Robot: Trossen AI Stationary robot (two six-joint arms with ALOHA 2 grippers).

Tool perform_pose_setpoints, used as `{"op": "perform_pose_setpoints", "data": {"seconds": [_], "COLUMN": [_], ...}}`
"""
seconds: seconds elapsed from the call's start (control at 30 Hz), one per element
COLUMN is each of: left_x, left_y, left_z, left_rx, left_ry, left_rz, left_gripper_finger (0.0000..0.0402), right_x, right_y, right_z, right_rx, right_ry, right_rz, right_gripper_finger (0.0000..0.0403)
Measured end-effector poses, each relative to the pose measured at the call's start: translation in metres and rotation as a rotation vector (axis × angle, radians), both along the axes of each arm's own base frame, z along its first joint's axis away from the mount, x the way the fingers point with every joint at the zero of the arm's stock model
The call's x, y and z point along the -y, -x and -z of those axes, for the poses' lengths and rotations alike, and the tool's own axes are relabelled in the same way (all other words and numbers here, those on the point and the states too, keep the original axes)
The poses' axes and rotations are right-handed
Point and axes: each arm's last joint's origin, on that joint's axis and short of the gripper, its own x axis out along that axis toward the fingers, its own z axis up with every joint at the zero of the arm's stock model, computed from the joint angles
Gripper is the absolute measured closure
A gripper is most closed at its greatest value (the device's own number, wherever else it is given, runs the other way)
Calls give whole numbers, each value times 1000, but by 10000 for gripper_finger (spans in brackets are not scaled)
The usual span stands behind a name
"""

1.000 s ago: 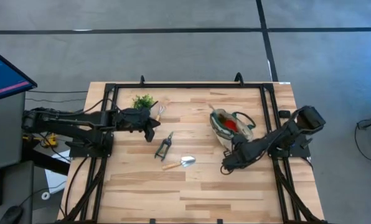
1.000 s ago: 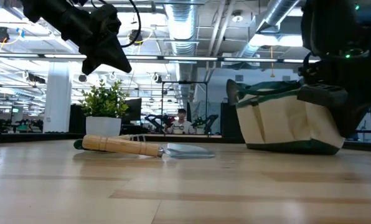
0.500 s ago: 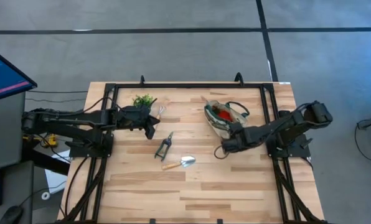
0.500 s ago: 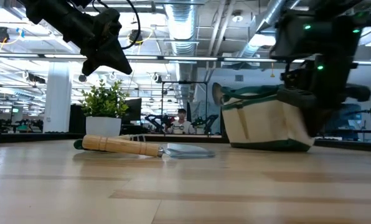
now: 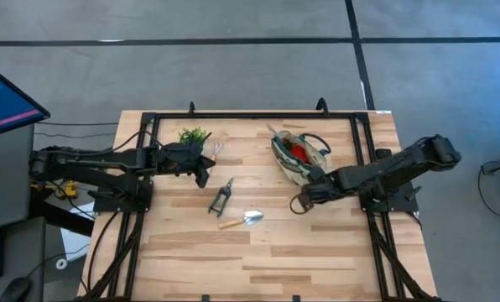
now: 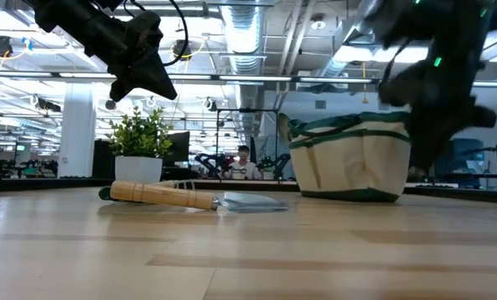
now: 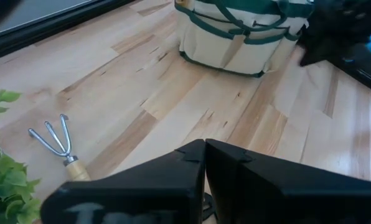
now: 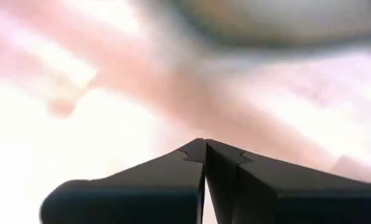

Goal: Pick & Place Garden tools in Gardening bag
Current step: Put the trowel into the side pocket of the gardening bag

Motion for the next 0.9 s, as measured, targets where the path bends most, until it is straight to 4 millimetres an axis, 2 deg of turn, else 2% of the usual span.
{"op": "perform_pose_setpoints", "data": {"seconds": [0.23, 0.4, 0.57, 0.9], "left_x": [1, 3, 3, 4], "left_y": [0, -1, -1, -3], "left_z": [0, 0, 0, -2], "left_rx": [0, 3, 5, 43], "left_ry": [23, 46, 58, 61], "left_rz": [48, 86, 100, 107], "left_gripper_finger": [401, 401, 401, 401], "right_x": [-22, -22, -19, -13], "right_y": [17, 25, 21, 6], "right_z": [-58, -83, -90, -85], "right_rx": [275, 492, 568, 558], "right_ry": [-163, -97, 10, 77], "right_rz": [-130, -144, -201, -236], "right_gripper_finger": [403, 403, 403, 403]}}
